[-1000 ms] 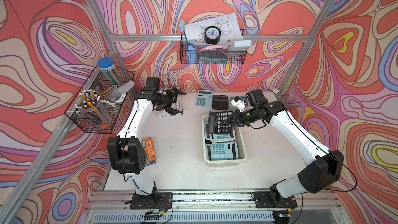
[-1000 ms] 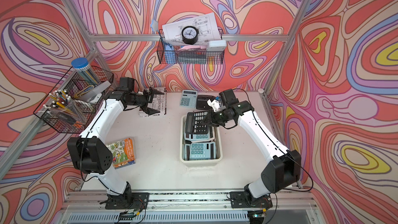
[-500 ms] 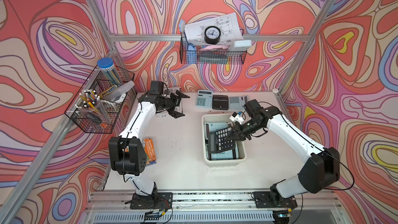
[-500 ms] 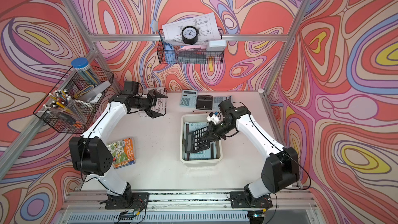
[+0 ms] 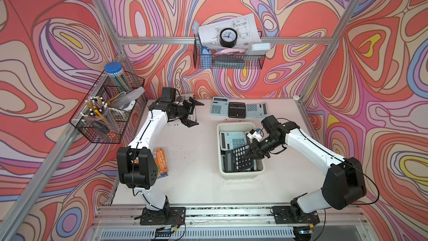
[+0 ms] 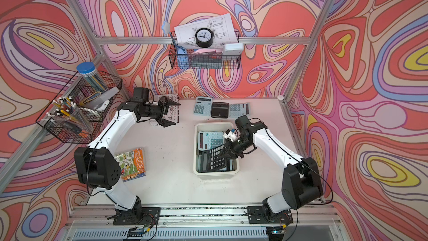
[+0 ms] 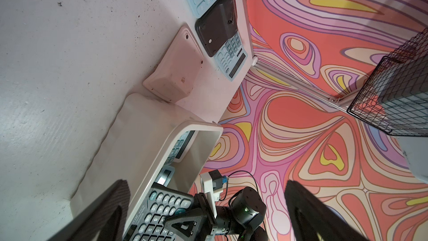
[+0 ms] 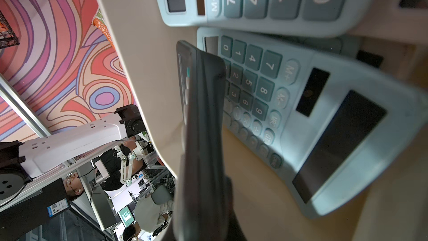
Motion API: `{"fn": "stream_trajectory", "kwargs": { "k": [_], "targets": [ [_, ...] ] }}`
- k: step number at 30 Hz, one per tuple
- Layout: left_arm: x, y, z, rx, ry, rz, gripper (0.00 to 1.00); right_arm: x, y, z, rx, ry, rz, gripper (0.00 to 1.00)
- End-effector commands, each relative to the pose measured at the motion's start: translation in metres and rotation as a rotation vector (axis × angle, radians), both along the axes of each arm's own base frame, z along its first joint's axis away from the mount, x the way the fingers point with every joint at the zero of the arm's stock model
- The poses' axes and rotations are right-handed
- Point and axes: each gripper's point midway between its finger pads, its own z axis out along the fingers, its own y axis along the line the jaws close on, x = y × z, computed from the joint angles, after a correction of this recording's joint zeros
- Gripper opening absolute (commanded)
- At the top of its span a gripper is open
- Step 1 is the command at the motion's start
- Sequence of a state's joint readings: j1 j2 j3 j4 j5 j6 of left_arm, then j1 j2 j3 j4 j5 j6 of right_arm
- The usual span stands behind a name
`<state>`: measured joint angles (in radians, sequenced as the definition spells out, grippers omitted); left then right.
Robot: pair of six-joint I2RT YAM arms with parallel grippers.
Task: Put the calculator in the storage box
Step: Place the calculator in the storage box.
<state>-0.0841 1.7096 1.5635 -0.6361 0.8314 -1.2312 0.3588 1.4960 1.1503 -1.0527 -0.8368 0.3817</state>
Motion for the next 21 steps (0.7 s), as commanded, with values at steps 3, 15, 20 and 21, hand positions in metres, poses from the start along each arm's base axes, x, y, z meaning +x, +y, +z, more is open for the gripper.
{"fn": "stream_trajectory", "kwargs": {
  "k": [3,15,20,21],
  "targets": [
    [-0.001,-0.003,0.003,-0.006,-0.013,-0.010,0.99,0.009,0.007,0.003,0.053,-0.031,-0.004,0.00],
    [0.001,-0.007,-0.002,-0.002,-0.007,-0.019,0.98,0.017,0.013,-0.010,0.020,-0.009,0.017,0.00],
    [0.001,-0.009,-0.004,0.003,-0.008,-0.021,0.99,0.014,0.020,-0.016,0.008,0.011,0.046,0.07],
    [0.000,-0.009,-0.004,0.004,-0.005,-0.023,0.99,0.013,0.021,-0.017,0.001,0.014,0.049,0.09]
  ]
}}
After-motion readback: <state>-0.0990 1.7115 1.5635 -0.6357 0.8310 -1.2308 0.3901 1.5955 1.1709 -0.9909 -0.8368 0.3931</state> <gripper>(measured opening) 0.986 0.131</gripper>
